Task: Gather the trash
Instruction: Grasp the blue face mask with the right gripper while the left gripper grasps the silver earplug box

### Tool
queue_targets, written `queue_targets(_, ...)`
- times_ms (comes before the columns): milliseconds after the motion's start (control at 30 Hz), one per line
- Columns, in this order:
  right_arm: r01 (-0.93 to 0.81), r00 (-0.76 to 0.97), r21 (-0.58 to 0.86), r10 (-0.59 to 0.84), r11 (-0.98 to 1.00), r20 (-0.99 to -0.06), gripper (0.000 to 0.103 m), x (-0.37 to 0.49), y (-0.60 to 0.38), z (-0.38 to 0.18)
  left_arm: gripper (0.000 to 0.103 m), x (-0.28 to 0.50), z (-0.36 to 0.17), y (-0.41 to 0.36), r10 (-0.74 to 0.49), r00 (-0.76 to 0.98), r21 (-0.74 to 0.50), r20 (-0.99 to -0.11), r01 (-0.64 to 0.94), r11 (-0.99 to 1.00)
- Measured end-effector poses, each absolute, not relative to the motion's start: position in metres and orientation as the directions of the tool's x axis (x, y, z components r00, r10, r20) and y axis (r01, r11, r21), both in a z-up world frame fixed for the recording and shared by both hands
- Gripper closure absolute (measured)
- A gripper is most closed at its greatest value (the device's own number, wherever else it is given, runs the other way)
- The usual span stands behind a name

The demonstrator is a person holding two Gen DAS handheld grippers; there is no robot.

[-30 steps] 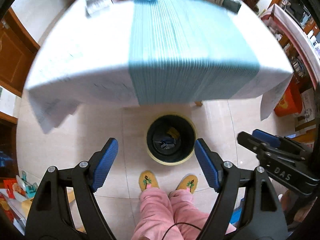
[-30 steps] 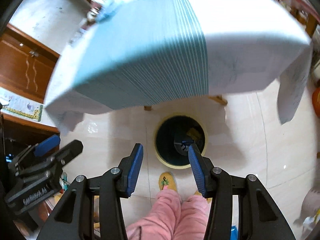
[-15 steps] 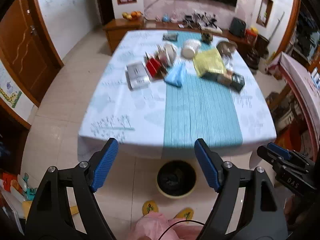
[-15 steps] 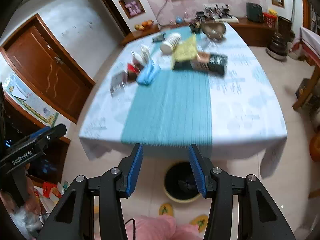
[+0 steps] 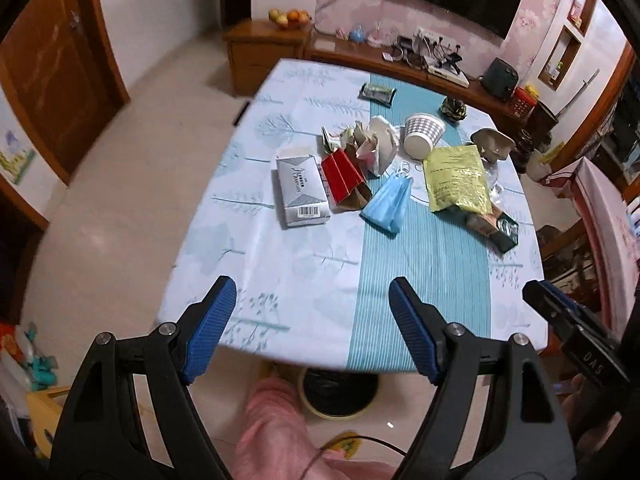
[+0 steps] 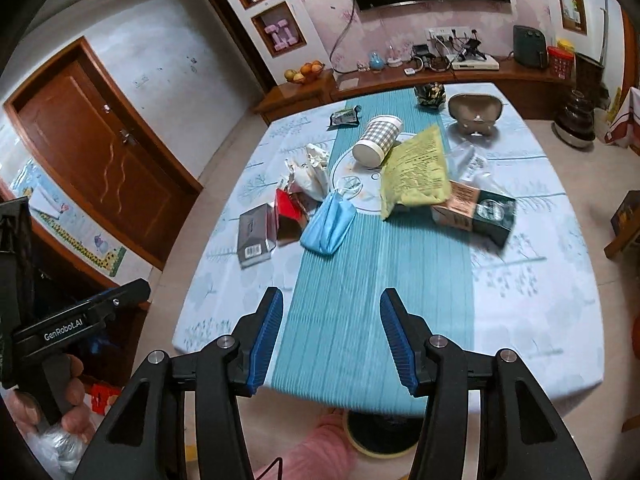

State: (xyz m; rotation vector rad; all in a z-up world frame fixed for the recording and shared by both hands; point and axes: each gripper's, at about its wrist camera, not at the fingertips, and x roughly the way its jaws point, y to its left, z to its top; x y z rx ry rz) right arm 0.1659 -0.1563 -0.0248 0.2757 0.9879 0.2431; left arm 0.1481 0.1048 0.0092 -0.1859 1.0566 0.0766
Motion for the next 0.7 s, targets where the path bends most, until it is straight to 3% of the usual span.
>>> queue_targets(333, 0.11, 0.403, 0.329, 0.261, 0.938, -0.877, 0.051, 0.285, -0.116, -0.107, 0.027, 0.284, -0.083, 0.148, -0.131, 0.29, -0.169, -0.948, -0.107, 0.98)
queue_targets(700, 0.195, 0.293, 0.252, 0.189, 0.948, -0.937, 0.051, 0.359, -0.072, -0.179, 0.027, 0.365, -0.155, 0.166, -0.176, 0.143, -0.194, -0.974, -0.119, 0.974)
